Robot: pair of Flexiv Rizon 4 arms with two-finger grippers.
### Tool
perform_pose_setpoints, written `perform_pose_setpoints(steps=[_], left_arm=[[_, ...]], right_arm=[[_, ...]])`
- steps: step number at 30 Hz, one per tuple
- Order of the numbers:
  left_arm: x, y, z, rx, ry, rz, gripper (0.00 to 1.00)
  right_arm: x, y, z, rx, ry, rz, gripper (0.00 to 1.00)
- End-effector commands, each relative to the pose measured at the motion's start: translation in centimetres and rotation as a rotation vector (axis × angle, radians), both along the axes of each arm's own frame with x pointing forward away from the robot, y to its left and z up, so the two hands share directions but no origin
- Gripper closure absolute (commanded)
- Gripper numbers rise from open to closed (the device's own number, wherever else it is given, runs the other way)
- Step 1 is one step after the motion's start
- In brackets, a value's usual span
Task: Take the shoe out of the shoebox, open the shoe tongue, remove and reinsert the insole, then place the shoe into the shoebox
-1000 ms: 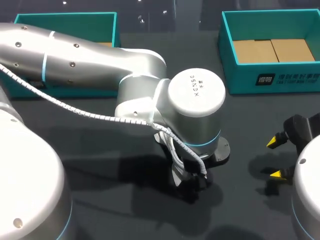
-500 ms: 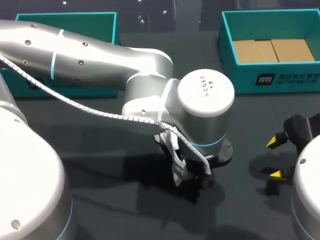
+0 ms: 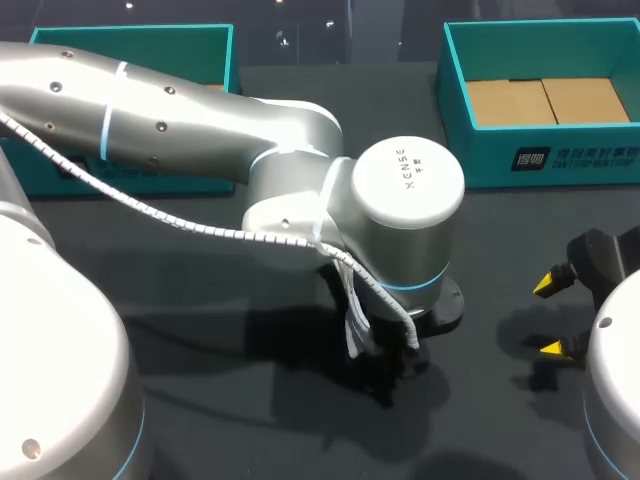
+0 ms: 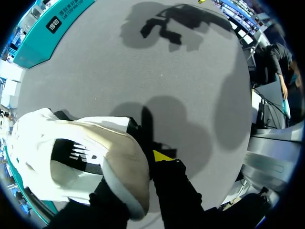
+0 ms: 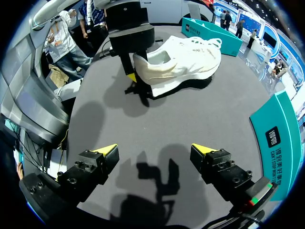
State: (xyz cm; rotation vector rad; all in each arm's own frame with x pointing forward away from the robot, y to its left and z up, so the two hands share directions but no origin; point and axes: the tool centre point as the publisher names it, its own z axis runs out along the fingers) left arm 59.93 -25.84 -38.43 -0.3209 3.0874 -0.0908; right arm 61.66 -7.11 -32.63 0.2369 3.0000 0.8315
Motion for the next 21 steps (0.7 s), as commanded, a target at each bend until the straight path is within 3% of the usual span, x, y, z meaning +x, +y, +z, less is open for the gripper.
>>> perform_pose_setpoints(steps=[1,9,21], left_arm=[[0.2,0.5,1.2,-0.007,0.007,-0.012,1.00],[0.9,1.3,3.9,-0.009,0.030,-0.052,1.00],[4.7,5.0,11.8,-0.011,0.010,-0.083,1.00]], right_arm=[[-0.2,0.0,0.1,-0.001,-0.003,-0.001,0.00],[-0.2,0.0,0.1,-0.001,-0.003,-0.001,0.00],[-0.2,0.0,0.1,-0.001,-0.003,-0.001,0.00]])
